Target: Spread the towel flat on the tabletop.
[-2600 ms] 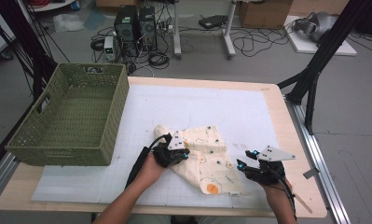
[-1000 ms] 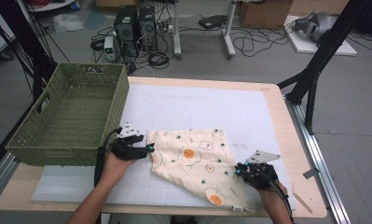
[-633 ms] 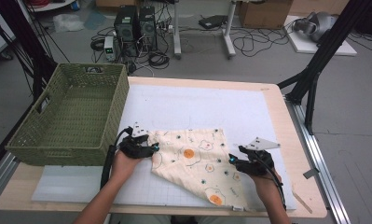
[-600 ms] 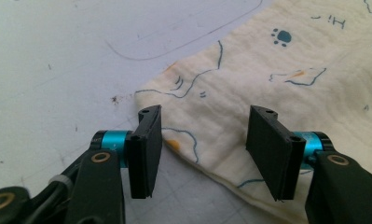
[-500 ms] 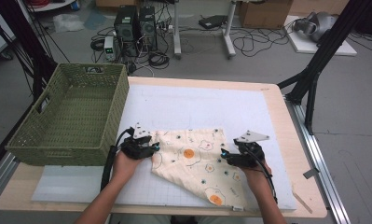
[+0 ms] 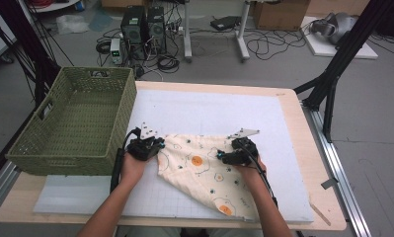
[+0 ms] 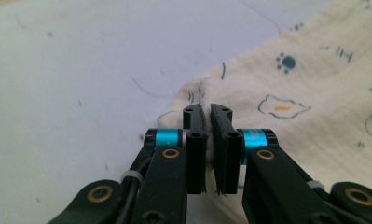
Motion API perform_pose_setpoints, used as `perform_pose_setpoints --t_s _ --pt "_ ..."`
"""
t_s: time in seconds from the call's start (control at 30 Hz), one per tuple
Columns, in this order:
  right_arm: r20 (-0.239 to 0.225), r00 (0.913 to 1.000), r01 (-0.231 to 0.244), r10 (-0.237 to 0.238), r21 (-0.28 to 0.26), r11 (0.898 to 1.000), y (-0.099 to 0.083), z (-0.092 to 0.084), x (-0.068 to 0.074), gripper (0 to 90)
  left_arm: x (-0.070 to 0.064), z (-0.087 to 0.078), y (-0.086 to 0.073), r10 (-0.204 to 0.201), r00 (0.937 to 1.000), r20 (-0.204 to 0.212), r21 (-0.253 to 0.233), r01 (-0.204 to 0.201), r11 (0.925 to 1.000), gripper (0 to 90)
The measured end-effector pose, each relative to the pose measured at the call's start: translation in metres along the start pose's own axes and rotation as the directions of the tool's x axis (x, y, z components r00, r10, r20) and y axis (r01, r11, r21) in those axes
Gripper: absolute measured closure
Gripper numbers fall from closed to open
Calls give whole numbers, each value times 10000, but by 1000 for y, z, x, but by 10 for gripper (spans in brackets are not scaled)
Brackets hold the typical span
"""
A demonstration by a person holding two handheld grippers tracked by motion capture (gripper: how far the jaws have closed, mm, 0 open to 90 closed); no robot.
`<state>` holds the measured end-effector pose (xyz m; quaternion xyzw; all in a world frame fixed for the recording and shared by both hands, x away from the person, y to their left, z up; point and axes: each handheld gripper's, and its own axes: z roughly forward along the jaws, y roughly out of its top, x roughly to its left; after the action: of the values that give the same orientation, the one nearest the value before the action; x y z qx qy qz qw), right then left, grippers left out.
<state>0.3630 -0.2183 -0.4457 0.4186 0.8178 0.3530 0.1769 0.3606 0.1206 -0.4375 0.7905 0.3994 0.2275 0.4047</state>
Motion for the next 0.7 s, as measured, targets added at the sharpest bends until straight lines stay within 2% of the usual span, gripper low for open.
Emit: perform_pose_setpoints --t_s 0.03,0.07,0.1,0.2,0.27,0.3,0.43,0.47,0.6,0.63,0.7 --pt "28 9999 -112 113 -80 9999 1 1 -2 512 0 1 4 11 10000 -50 -100 -12 9999 845" --pt "28 9999 -112 113 -80 9999 1 1 -2 512 1 3 9 33 9999 -97 -104 -34 9999 845" --pt "-72 9999 -103 102 -211 9997 1 1 -7 720 0 7 15 134 9996 -241 -261 -140 9996 845" --pt "-165 9997 -193 188 -269 9995 3 2 -14 863 1 13 19 190 9995 -258 -82 -192 9998 845" --pt "-27 9999 -121 120 -325 9994 3 2 -15 871 3 16 21 118 9994 -338 -193 -125 9997 845" --pt "276 9996 -37 49 -429 9991 4 3 -18 878 4 18 22 -58 9996 -276 -397 47 9992 846" --pt "708 9974 -80 119 -542 9985 8 3 -24 881 4 24 24 -101 9997 -241 -520 88 9986 845" --pt "1088 9939 -84 154 -648 9979 12 3 -29 882 2 28 24 -161 9996 -240 -740 143 9972 845" --pt "1929 9807 -157 318 -843 9963 20 1 -37 884 -1 36 22 -84 9993 -362 -720 58 9974 844" --pt "2072 9775 -223 404 -885 9958 22 1 -40 884 0 40 20 -307 9991 -282 -683 287 9972 839" --pt "2075 9767 -383 554 -857 9956 22 1 -41 884 -1 41 20 -458 9988 -157 -658 447 9968 825"
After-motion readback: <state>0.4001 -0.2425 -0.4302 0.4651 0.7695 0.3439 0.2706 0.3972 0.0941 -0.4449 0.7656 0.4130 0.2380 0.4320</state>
